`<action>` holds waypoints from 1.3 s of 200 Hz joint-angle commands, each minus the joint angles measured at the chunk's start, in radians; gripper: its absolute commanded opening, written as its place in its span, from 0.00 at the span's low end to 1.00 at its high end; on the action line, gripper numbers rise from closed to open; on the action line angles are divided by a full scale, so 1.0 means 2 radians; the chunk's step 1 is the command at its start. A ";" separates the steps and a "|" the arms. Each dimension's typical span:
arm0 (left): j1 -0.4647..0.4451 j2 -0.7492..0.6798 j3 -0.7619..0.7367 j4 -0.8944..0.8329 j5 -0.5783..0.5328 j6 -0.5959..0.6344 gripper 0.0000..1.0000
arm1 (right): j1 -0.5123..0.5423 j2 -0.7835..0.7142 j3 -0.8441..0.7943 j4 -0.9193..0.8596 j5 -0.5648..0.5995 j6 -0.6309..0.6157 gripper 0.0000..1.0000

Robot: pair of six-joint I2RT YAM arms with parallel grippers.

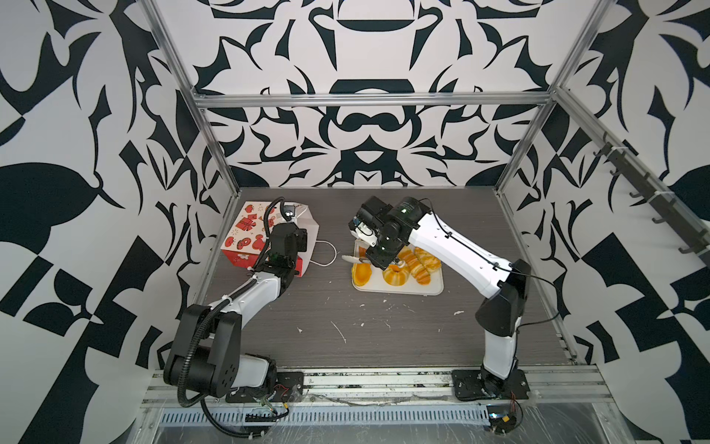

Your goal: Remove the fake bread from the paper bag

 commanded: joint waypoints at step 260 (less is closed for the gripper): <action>0.004 0.004 -0.005 0.019 0.020 -0.018 0.00 | 0.007 -0.143 -0.203 -0.003 0.034 0.051 0.54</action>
